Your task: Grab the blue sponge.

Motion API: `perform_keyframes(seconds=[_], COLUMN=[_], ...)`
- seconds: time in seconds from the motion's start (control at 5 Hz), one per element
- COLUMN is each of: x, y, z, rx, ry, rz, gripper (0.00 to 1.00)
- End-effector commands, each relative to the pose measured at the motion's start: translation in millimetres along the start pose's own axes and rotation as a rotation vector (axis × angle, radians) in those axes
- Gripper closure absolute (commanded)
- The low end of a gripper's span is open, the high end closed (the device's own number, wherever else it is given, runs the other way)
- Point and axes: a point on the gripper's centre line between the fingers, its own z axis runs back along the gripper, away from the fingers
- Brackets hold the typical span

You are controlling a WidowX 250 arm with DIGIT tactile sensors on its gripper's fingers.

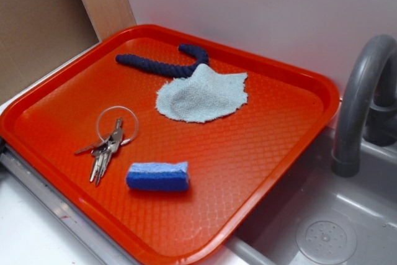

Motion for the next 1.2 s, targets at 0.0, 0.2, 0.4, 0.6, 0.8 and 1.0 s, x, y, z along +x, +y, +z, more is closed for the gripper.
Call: perform_keyframes(seconds=[0.0,0.2,0.4,0.6,0.8,1.0], x=[0.0,27.3,39.2,46.3,39.9,27.6], y=[0.0,-29.0,-68.7,-118.2,-163.0,-200.0], z=[0.0,-11.4,-18.5,-24.0,-38.9,-53.2], rx=[0.000,-0.067,0.004,0.016,-0.031,-0.123], ry=[0.000,-0.084,-0.097,-0.127,-0.105,-0.096], rz=[0.000,-0.249,-0.511,-0.765,-0.983,-1.123], gripper=[0.00,0.00,0.00,0.00,0.00,0.00])
